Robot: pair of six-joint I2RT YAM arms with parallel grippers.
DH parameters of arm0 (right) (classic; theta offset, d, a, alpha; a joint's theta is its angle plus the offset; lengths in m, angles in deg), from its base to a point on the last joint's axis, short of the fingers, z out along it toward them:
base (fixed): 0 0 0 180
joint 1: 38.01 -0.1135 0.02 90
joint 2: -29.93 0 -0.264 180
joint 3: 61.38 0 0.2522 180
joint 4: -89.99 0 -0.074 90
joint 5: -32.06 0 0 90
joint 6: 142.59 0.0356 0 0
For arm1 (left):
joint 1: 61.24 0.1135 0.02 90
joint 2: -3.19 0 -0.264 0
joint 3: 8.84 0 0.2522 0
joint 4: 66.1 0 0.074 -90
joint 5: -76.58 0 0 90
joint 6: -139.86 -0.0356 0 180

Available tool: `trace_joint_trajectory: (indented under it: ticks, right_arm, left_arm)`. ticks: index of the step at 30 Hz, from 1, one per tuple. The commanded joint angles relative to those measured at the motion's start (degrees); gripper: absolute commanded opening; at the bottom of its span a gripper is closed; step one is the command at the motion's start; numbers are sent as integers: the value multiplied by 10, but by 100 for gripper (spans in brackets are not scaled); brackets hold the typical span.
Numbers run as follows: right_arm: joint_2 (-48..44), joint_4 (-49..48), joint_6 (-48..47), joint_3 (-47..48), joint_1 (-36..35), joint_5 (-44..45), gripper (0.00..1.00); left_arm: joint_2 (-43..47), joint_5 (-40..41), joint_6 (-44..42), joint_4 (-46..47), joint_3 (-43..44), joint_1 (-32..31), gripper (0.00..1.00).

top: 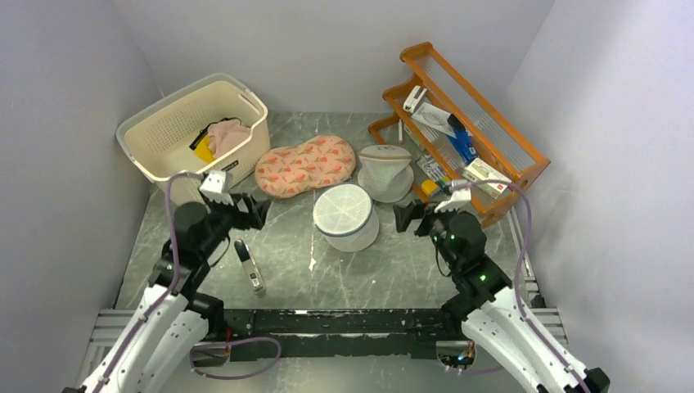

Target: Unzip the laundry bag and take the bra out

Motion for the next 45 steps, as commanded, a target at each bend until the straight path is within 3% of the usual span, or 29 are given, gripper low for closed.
trace_joint_trajectory:
  ticks: [1, 9, 18, 25, 35, 45]
  right_arm:
    - [90, 12, -4, 110, -14, 32, 100]
    - [257, 39, -14, 288, -34, 54, 100]
    - [347, 76, -12, 378, -44, 28, 100]
    - [394, 107, -18, 395, -47, -6, 100]
    - [486, 127, -10, 391, -48, -119, 100]
    - [488, 123, 7, 330, -49, -104, 96]
  left_arm:
    - [-104, -87, 33, -9, 125, 34, 94]
    - [-307, -179, 70, -12, 317, 30, 94]
    - [-427, -220, 93, -8, 383, -33, 94]
    - [-430, -232, 93, -22, 359, -64, 94]
    - [-410, -231, 118, -30, 266, -88, 94]
    - [-458, -269, 253, 109, 180, -120, 94]
